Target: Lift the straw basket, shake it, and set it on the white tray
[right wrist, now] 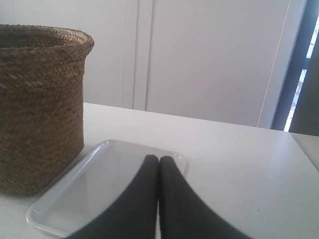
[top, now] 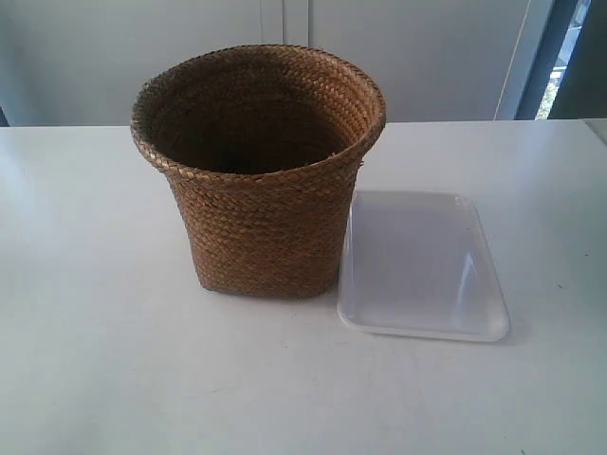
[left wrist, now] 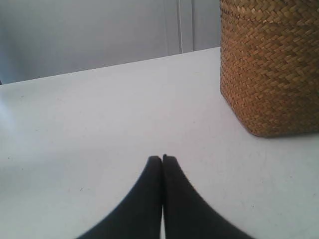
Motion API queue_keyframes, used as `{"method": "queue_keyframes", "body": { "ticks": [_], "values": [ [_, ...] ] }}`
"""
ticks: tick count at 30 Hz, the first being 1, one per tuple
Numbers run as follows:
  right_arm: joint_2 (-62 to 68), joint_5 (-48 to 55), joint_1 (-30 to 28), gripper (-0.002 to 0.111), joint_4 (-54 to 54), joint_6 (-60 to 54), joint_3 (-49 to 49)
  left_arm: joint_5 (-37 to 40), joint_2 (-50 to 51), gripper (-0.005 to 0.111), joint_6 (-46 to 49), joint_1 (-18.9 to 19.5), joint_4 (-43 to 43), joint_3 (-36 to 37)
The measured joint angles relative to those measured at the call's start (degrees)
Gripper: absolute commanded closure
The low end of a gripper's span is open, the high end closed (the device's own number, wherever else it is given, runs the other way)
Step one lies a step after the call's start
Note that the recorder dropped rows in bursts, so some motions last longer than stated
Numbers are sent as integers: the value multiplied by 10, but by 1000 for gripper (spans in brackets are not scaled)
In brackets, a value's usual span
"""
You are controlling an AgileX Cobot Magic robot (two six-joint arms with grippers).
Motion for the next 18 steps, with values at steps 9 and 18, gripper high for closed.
{"method": "queue_keyframes", "body": {
  "ticks": [9,18],
  "values": [
    [0,0,0,108,0,0,0,0,0,107,0,0,0,0],
    [0,-5,0,108,-2,-9,0,0,0,107,0,0,0,0]
  ]
}}
